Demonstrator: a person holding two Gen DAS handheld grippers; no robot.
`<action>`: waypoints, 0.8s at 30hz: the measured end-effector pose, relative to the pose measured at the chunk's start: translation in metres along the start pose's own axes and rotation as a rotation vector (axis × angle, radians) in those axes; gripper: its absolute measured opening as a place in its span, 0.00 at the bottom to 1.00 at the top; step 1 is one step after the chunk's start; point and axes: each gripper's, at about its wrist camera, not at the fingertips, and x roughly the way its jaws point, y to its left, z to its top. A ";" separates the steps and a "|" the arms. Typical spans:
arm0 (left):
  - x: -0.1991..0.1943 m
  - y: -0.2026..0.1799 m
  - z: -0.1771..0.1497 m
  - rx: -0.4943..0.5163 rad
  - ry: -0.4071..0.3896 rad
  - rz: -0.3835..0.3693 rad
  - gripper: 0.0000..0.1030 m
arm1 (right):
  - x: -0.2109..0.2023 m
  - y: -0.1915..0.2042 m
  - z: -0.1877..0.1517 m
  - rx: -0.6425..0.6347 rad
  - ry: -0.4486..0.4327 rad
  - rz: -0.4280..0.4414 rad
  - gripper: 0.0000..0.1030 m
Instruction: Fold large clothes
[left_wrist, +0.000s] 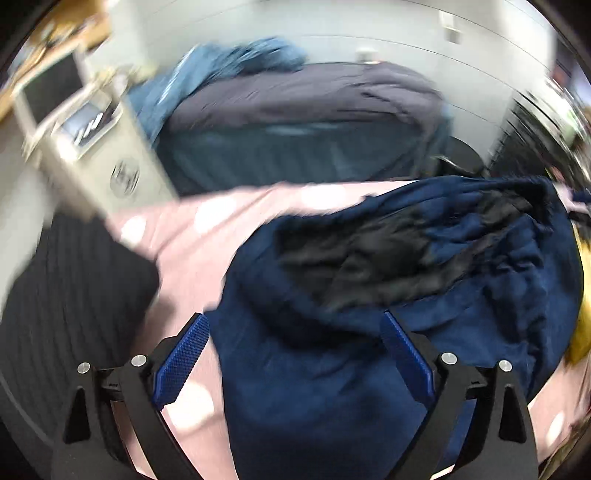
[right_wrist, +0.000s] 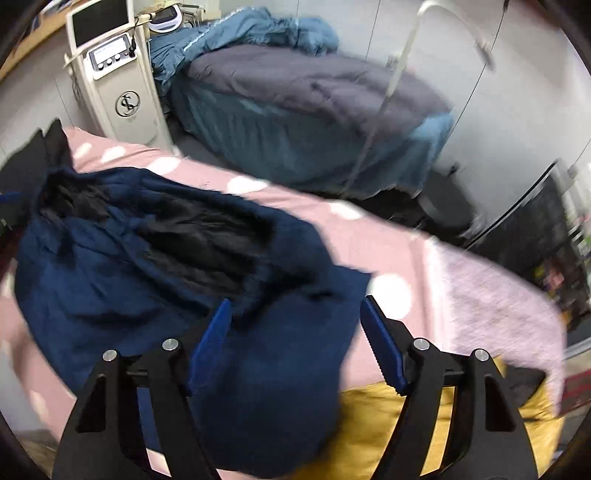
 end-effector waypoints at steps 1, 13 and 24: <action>0.008 -0.007 0.005 0.044 0.025 0.011 0.89 | 0.010 0.001 0.002 0.034 0.045 0.005 0.70; 0.071 -0.010 0.038 0.132 0.122 0.144 0.13 | 0.029 -0.034 0.037 0.275 0.054 0.026 0.00; 0.071 0.066 0.091 -0.277 0.081 -0.006 0.78 | 0.042 -0.019 0.046 0.262 0.105 0.081 0.54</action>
